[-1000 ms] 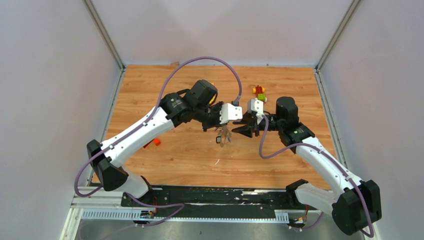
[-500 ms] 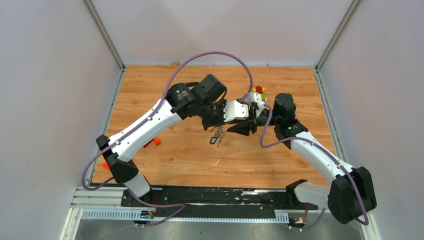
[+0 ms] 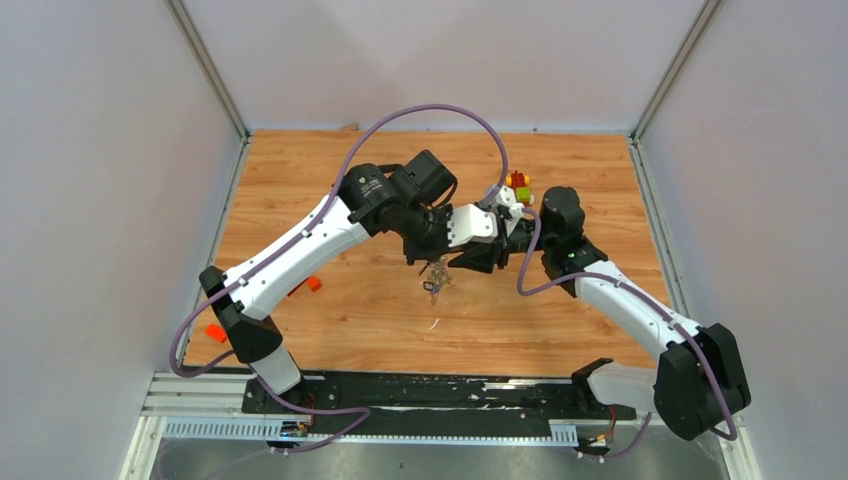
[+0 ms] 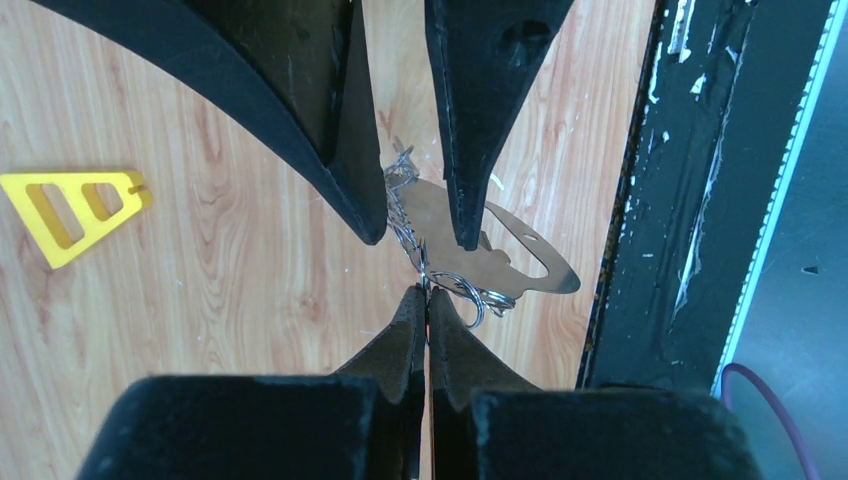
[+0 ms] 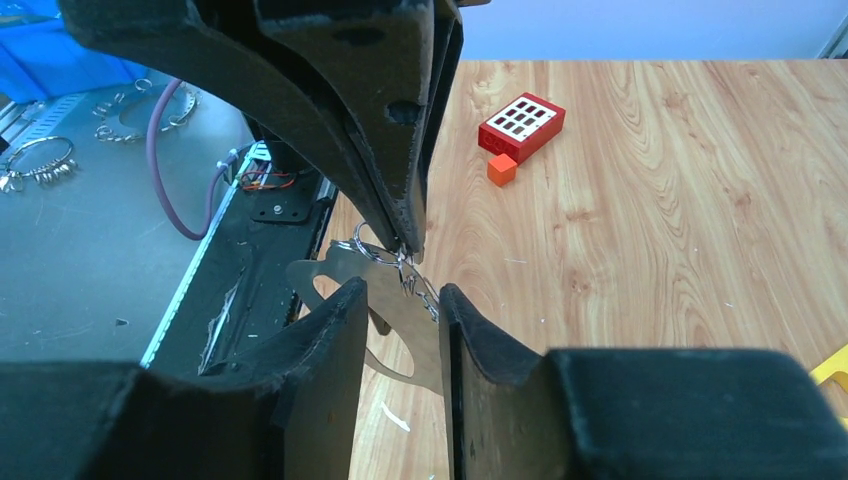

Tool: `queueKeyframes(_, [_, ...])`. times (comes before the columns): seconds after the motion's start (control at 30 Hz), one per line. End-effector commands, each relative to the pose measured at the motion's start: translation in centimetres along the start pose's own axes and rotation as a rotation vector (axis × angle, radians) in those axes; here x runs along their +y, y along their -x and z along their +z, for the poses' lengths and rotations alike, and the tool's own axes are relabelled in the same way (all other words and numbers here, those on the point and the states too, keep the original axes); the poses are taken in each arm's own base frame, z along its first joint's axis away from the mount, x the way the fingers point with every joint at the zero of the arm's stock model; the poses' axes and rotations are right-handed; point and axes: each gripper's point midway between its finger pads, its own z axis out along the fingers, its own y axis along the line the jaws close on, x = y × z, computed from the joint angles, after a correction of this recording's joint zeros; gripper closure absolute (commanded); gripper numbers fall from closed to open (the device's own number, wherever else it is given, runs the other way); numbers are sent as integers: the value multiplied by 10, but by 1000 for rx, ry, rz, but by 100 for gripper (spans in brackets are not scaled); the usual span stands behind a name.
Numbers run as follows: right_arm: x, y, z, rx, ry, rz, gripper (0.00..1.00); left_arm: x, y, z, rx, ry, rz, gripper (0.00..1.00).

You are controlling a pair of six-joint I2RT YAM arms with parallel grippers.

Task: Put the keys on the keyring
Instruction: Adjust the key on the keyring.

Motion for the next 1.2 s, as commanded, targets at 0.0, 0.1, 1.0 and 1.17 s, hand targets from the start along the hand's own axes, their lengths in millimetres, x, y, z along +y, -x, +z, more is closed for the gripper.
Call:
queueKeyframes(0.0, [2, 19, 6, -29, 36, -47, 70, -5, 15, -7, -65, -6, -11, 100])
queueKeyframes(0.1, [1, 17, 8, -28, 36, -41, 73, -5, 16, -6, -77, -4, -11, 100])
queueKeyframes(1.0, [4, 19, 9, -39, 25, -16, 88, -5, 17, -2, -121, 12, -33, 100])
queueKeyframes(1.17, [0, 15, 9, -30, 9, -14, 89, -4, 23, -4, -146, 19, -35, 100])
